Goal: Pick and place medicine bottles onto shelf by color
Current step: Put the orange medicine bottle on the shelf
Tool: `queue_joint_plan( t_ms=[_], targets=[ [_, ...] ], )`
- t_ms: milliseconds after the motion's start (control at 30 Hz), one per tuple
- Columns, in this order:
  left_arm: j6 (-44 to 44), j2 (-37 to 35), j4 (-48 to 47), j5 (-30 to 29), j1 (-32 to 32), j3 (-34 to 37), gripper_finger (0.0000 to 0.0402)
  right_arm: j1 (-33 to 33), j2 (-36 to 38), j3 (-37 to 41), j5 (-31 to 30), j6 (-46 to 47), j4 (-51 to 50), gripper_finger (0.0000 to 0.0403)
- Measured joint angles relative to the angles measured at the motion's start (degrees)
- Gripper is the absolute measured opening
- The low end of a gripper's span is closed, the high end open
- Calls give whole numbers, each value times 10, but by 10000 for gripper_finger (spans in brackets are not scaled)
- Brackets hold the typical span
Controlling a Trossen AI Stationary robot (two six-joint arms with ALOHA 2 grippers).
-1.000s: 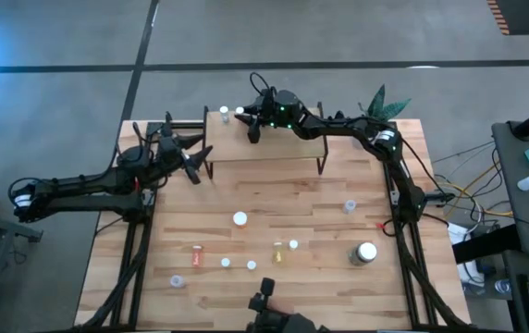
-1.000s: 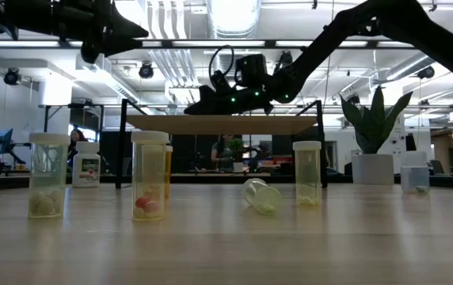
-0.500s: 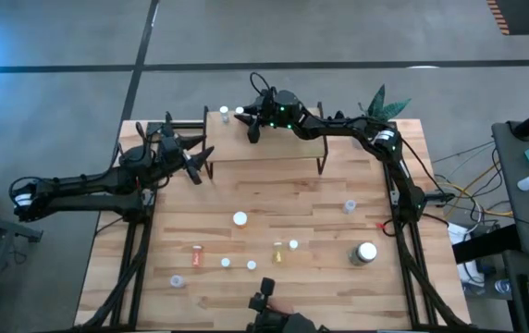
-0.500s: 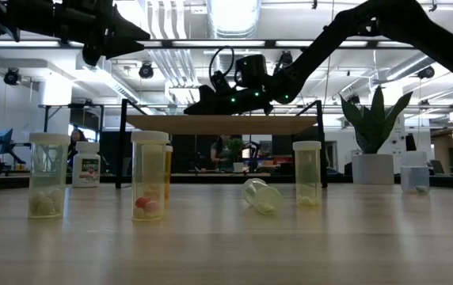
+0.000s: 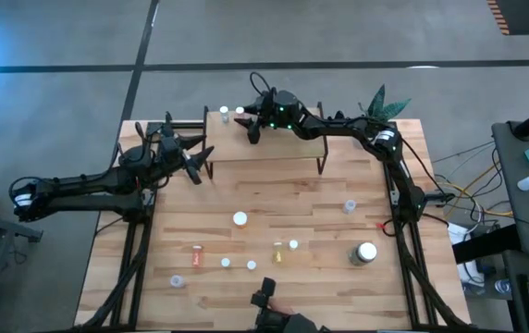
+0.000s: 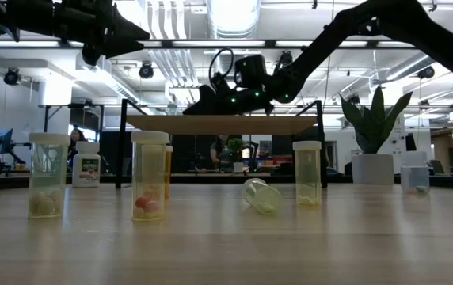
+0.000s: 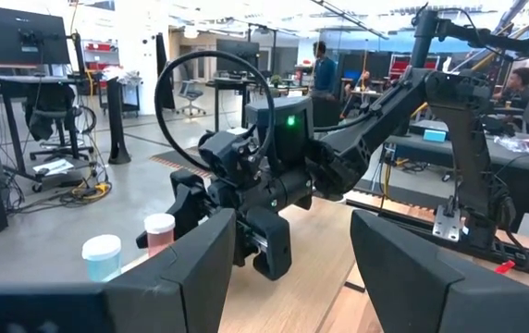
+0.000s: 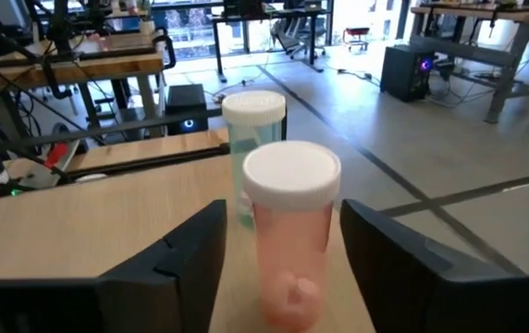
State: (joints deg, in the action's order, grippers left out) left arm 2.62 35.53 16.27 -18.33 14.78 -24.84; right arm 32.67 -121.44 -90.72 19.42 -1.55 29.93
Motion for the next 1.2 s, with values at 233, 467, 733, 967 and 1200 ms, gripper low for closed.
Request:
queue_joint_plan(
  t_ms=[233,467,733,967,1200],
  targets=[
    [0,0,0,0,0,0,202,0,1,0,0,5,-7,249],
    [0,0,0,0,0,0,202,0,13,0,0,1,-16,285],
    [0,0,4,0,0,0,202,0,38,-1,-2,-20,-53,293],
    [0,1,12,0,0,0,202,0,52,-1,-11,-26,-61,295],
    [9,2,12,1,0,1,202,0,85,-1,-17,-4,-90,295]
  ],
)
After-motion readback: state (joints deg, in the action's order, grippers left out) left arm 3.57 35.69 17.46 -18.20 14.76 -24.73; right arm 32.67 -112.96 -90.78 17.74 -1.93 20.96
